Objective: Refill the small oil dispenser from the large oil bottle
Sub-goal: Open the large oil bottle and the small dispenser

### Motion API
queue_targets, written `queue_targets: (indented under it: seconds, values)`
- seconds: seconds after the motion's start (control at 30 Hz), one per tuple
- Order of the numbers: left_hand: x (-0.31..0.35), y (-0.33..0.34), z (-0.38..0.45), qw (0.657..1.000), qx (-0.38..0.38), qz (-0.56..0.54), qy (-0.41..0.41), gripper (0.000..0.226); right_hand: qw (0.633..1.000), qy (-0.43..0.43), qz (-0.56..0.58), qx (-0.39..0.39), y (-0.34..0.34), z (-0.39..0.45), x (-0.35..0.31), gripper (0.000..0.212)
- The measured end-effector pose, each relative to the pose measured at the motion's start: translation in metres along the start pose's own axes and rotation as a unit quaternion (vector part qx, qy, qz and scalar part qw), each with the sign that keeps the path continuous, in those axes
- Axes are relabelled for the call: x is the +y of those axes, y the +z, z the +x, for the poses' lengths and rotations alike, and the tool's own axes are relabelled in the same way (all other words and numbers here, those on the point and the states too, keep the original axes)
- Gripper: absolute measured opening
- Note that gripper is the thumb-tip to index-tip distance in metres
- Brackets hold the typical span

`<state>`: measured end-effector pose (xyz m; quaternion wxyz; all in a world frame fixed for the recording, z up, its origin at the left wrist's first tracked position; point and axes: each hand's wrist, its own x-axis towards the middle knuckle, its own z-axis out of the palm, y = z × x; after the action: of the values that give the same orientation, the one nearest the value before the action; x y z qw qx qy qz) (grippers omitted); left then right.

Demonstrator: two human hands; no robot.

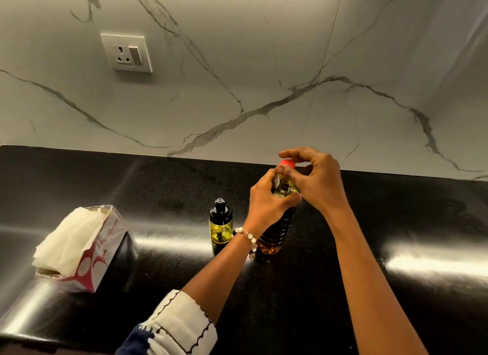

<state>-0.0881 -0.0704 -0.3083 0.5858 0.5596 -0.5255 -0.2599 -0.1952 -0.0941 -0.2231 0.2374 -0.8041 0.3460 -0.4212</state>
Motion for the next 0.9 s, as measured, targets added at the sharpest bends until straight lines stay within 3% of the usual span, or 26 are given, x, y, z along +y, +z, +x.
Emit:
queue_targets:
  seconds: [0.17,0.57,0.73,0.9]
  values:
    - [-0.0032,0.0007,0.0005,1.0,0.001,0.005,0.002,0.053,0.999,-0.003,-0.026,0.023,0.002,-0.0018,0.0036,0.024]
    - [-0.0004,-0.0004,-0.0003,1.0,0.002,0.003,0.001,0.044,0.998,0.014,0.032,-0.06,-0.0018,-0.0044,0.0026,0.026]
    - [0.0006,0.0,-0.0014,1.0,0.001,0.0,-0.008,0.051,1.0,0.014,0.005,-0.016,0.004,-0.0038,0.0029,0.036]
    - [0.0003,-0.0004,-0.001,1.0,0.002,-0.008,-0.002,0.049,0.999,0.005,-0.034,0.038,0.0065,-0.0031,0.0047,0.026]
